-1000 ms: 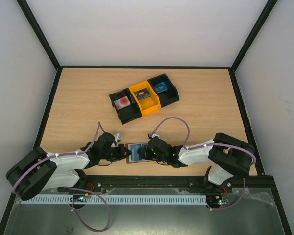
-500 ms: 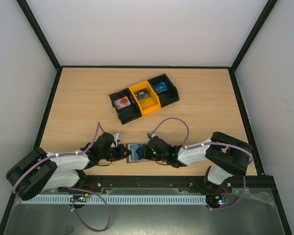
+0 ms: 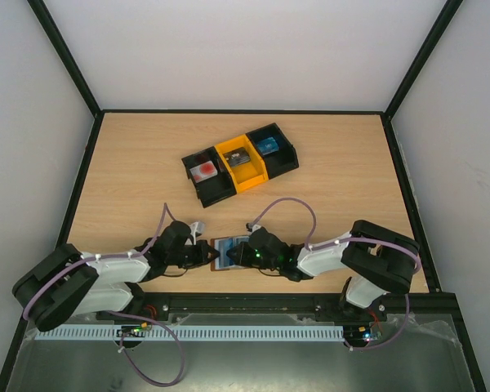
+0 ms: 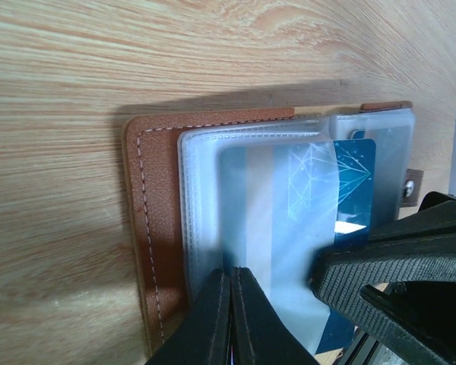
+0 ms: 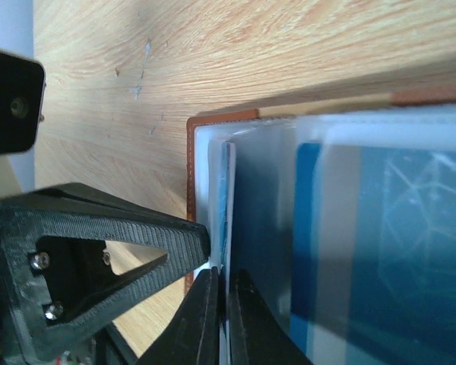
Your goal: Take the credit cards out of the card holder
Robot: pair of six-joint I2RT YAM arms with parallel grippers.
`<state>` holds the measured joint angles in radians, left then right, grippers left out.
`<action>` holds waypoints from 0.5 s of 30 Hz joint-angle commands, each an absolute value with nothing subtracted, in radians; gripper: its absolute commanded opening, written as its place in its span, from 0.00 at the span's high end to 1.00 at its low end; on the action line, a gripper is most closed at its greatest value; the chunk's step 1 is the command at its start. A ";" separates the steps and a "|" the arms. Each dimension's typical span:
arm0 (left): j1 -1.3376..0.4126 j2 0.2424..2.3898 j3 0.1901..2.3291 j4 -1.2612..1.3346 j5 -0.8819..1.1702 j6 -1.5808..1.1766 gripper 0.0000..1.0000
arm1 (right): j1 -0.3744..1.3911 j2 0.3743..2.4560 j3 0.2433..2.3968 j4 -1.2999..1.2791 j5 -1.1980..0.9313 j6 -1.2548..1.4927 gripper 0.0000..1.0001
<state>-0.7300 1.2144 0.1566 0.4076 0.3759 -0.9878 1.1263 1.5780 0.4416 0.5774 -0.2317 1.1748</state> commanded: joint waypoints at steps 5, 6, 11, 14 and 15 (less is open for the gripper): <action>-0.729 1.240 0.133 0.374 0.354 -0.982 0.96 | 1.134 1.556 0.417 0.578 -0.221 1.181 0.83; -0.729 1.240 0.133 0.374 0.355 -0.982 0.96 | 1.134 1.554 0.415 0.577 -0.218 1.181 0.84; -0.728 1.227 0.133 0.374 0.361 -0.989 0.96 | 1.134 1.526 0.409 0.547 -0.184 1.170 0.94; -0.729 1.223 0.133 0.372 0.356 -0.990 0.96 | 1.135 1.510 0.401 0.541 -0.175 1.169 0.97; -0.729 1.226 0.133 0.373 0.355 -0.990 0.96 | 1.135 1.506 0.400 0.534 -0.173 1.168 0.96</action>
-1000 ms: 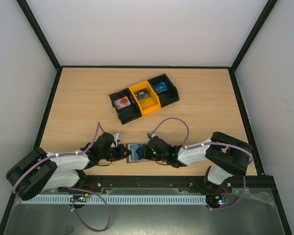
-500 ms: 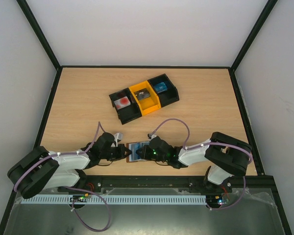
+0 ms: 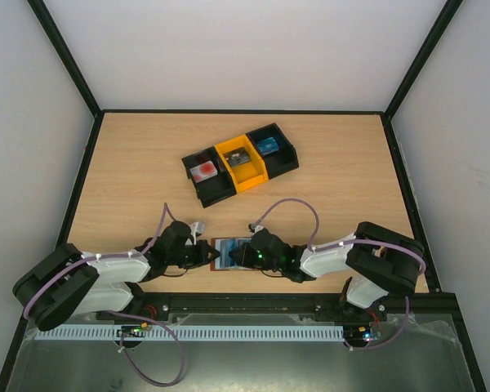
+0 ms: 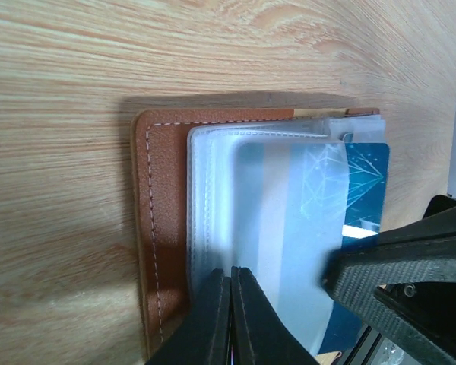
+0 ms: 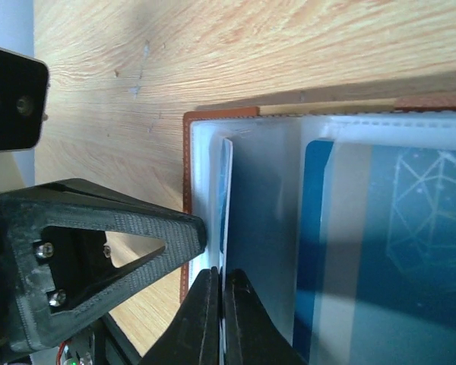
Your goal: Take the credit cards out of the card holder
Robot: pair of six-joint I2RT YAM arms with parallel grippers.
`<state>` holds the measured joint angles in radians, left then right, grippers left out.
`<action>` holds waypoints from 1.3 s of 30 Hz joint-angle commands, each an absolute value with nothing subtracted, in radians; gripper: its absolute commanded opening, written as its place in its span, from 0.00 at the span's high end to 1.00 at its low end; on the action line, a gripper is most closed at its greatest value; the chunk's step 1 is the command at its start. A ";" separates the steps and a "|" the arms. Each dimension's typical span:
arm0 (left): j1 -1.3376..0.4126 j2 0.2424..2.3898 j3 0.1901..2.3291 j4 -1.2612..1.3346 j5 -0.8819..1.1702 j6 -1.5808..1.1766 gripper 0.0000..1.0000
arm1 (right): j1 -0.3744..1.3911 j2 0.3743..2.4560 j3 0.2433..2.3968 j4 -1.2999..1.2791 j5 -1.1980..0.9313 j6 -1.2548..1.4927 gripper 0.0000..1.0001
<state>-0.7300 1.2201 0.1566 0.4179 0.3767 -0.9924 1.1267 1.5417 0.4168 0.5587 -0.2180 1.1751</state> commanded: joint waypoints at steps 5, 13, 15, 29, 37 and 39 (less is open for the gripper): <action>-0.729 1.250 0.132 0.387 0.360 -0.990 0.96 | 1.134 1.496 0.393 0.519 -0.159 1.166 0.90; -0.729 1.255 0.133 0.393 0.362 -0.992 0.96 | 1.134 1.494 0.393 0.512 -0.159 1.159 0.96; -0.729 1.255 0.135 0.394 0.364 -0.993 0.96 | 1.135 1.487 0.396 0.497 -0.153 1.153 0.98; -0.729 1.257 0.140 0.393 0.362 -0.993 0.96 | 1.118 1.349 0.398 0.327 -0.037 1.084 0.98; -0.729 1.241 0.151 0.376 0.364 -0.995 0.96 | 1.108 1.274 0.402 0.262 -0.001 1.030 0.98; -0.729 1.236 0.168 0.356 0.369 -0.989 0.94 | 1.108 1.250 0.408 0.242 0.017 0.994 0.98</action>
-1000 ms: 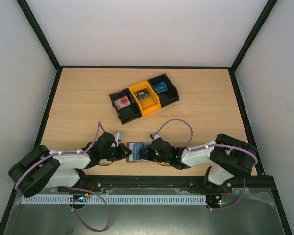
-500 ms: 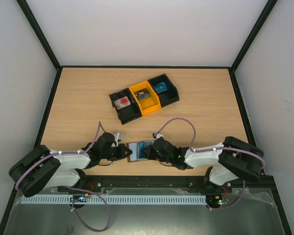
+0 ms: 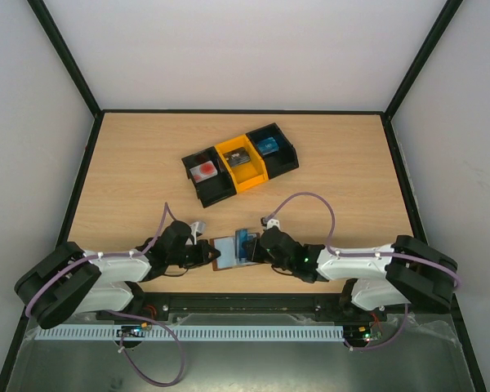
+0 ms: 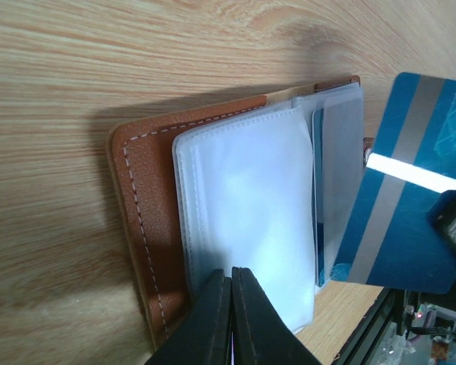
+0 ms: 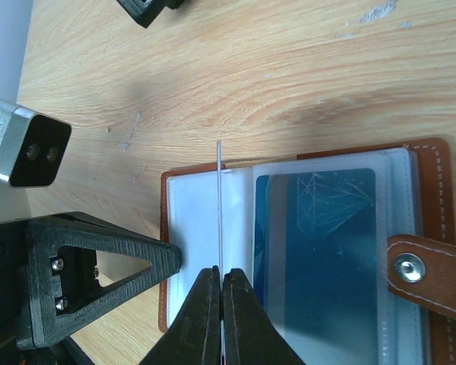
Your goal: Take the credit cards out of the card holder
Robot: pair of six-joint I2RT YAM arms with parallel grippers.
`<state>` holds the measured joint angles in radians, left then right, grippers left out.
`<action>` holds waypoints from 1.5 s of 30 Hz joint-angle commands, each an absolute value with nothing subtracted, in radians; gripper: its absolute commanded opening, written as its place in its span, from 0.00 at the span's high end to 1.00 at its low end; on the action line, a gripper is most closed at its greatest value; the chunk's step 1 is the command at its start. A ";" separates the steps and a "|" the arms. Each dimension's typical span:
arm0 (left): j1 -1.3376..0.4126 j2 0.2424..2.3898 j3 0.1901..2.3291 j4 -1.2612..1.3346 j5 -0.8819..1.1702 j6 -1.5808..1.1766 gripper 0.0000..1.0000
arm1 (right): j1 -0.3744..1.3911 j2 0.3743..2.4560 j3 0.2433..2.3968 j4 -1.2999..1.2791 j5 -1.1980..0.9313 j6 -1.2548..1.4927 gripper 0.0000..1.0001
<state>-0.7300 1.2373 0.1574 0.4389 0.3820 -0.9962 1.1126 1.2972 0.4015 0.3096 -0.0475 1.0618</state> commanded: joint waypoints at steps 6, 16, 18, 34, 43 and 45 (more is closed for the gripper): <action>-0.726 1.147 0.261 0.240 0.367 -0.974 0.83 | 1.108 1.150 0.441 0.183 0.081 0.847 0.98; -0.689 0.953 0.420 0.030 0.434 -0.963 0.48 | 1.111 1.022 0.408 0.293 0.122 0.418 0.98; -0.676 0.923 0.433 0.033 0.487 -0.990 0.43 | 1.112 0.971 0.372 0.351 0.123 0.311 0.98; -0.652 0.785 0.358 0.304 0.626 -1.371 0.42 | 1.191 0.876 0.302 0.444 0.068 -0.267 0.98; -0.652 0.812 0.289 0.394 0.637 -1.444 0.48 | 1.265 0.917 0.326 0.457 0.157 -0.352 0.98; -0.652 0.821 0.265 0.447 0.643 -1.478 0.51 | 1.278 0.916 0.324 0.467 0.156 -0.365 0.98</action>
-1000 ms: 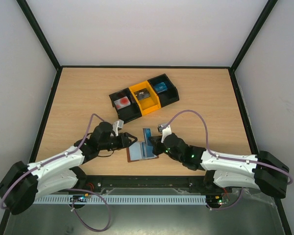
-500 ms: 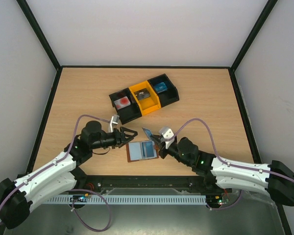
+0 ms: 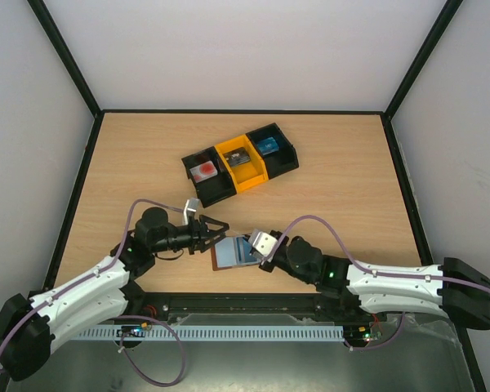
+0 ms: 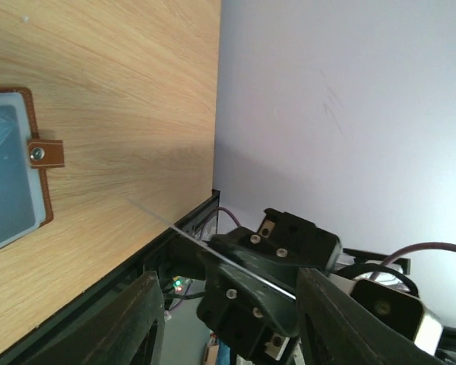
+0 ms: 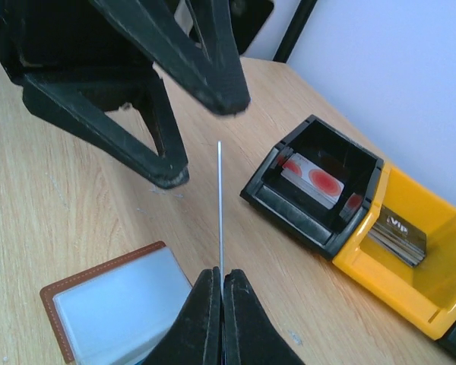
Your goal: Take the credit cards out of the card holder
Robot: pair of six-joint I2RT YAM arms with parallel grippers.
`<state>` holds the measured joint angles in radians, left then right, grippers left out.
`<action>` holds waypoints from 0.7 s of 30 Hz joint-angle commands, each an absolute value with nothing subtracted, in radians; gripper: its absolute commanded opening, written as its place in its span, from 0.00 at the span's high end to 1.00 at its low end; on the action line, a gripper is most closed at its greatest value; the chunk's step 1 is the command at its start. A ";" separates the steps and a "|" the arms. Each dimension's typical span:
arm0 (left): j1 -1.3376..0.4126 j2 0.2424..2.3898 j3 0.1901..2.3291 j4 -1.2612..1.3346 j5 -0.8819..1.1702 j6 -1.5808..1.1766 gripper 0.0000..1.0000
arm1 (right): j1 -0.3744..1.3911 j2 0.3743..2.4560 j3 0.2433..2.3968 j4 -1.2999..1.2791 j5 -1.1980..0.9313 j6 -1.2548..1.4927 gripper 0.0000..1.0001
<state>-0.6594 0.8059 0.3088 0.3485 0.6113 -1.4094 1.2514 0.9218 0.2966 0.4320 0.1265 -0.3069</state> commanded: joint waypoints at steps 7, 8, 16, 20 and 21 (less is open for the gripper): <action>-0.652 0.817 0.240 0.489 0.640 -1.506 0.55 | 1.339 0.960 0.341 0.463 0.246 -0.440 0.98; -0.652 0.813 0.237 0.488 0.640 -1.507 0.55 | 1.348 0.967 0.350 0.457 0.262 -0.451 0.98; -0.652 0.802 0.203 0.515 0.647 -1.536 0.58 | 1.395 1.016 0.357 0.498 0.320 -0.508 0.98; -0.652 0.798 0.194 0.519 0.646 -1.542 0.67 | 1.418 1.037 0.360 0.513 0.344 -0.540 0.98; -0.652 0.796 0.192 0.518 0.644 -1.542 0.73 | 1.421 1.040 0.359 0.511 0.352 -0.541 0.98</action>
<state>-0.6559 0.8124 0.2077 0.4835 0.6289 -1.5326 1.3998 1.0264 0.3321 0.4675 0.2955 -0.4969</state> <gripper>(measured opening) 0.340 0.024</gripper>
